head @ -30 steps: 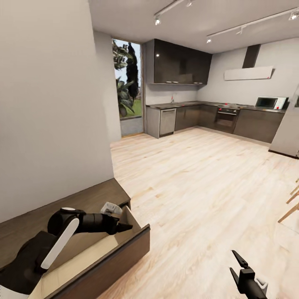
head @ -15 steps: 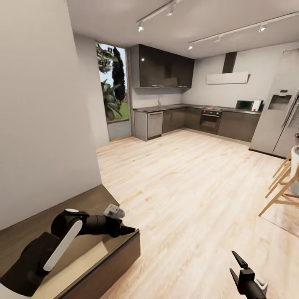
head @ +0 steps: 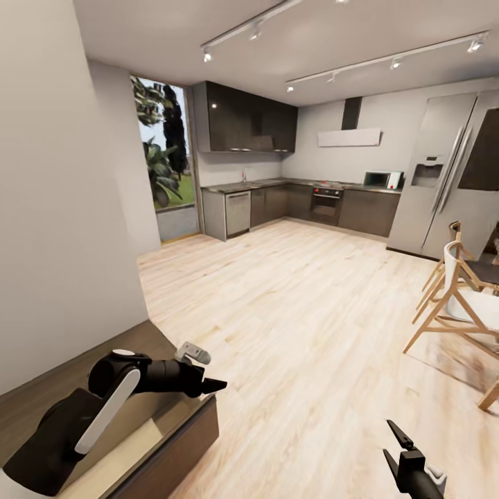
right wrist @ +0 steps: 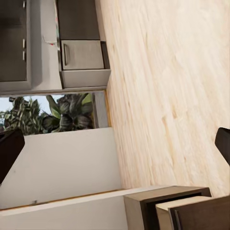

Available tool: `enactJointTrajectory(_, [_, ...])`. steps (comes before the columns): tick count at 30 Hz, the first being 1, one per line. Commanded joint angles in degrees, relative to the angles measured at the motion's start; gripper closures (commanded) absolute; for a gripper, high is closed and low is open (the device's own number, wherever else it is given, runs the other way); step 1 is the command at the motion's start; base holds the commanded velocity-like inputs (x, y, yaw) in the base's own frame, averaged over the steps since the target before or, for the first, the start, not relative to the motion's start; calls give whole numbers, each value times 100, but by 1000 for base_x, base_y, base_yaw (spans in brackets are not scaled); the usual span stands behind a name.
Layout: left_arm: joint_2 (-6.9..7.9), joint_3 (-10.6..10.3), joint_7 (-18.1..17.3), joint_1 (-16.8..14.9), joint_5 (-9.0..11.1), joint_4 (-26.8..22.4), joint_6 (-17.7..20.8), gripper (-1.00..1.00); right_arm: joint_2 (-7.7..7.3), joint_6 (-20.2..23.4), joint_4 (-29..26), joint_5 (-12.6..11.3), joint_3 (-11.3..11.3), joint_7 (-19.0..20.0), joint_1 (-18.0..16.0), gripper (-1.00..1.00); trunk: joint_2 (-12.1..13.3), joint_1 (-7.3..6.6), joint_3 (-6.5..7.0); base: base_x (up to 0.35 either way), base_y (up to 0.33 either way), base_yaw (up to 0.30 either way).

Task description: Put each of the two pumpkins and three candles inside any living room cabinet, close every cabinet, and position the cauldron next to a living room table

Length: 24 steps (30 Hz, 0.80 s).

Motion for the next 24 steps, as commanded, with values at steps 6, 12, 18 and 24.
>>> enactJointTrajectory(6, [-30, -82, 10, -4, -29, -4, 15, -100, 7, 44, 12, -39, -11, 4, -5, -100, 239, -133, 141, 0, 0, -210])
enactJointTrajectory(12, [-35, -92, 37, -4, -27, -5, 15, -100, 9, 44, 13, -39, -11, 4, -5, -100, 479, -264, 287, 0, 0, -210])
enactJointTrajectory(18, [-36, -93, 44, -4, -25, 0, 13, -100, 14, 44, 17, -39, -11, 0, -5, -100, 720, -396, 433, 0, 0, -210])
enactJointTrajectory(24, [-36, -149, 47, -4, -31, -2, 7, -100, 18, 44, 17, -39, -11, -5, -5, -100, 961, -528, 579, 0, 0, -210])
